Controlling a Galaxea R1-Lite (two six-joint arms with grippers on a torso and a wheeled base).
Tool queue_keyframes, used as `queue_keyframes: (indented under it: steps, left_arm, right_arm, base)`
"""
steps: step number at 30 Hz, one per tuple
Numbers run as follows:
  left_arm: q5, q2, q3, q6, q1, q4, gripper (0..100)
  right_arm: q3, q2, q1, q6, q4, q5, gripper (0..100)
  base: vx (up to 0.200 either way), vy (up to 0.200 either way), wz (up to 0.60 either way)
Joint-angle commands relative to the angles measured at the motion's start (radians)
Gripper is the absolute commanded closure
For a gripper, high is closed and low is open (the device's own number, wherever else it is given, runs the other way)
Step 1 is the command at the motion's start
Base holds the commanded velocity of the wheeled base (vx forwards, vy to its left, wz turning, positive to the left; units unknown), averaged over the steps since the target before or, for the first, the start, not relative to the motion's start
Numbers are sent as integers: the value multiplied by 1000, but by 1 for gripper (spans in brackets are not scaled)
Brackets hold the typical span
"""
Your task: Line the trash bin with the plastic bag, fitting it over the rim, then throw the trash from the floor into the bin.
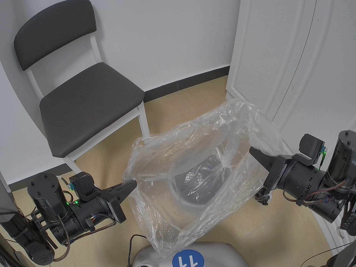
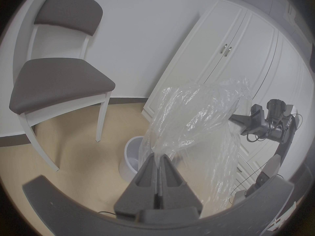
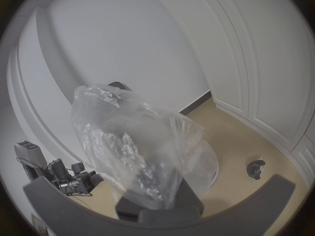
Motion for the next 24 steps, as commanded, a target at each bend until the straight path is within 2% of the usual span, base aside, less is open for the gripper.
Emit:
queue_keyframes:
  steps: [1,12,20,22,24]
  left_arm:
    - [1,29,5,1,-8,-1,100]
    - [-1,34,24,-1,-21,-1,100]
    - [10,143,69,2,-140,-1,100]
    - [10,143,69,2,-140,-1,100]
    - [13,256,55,-16,-166,-1,100]
  right_arm:
    - [1,-2,1,-2,0,0,100]
    - [-1,-2,12,-19,0,0,100]
    - [2,-2,26,-39,1,0,100]
    - [2,-2,26,-39,1,0,100]
    - [16,1,32,-48,1,0,100]
  base:
    - [0,0,0]
    - [0,0,0]
    - [0,0,0]
    - [0,0,0]
    - [0,0,0]
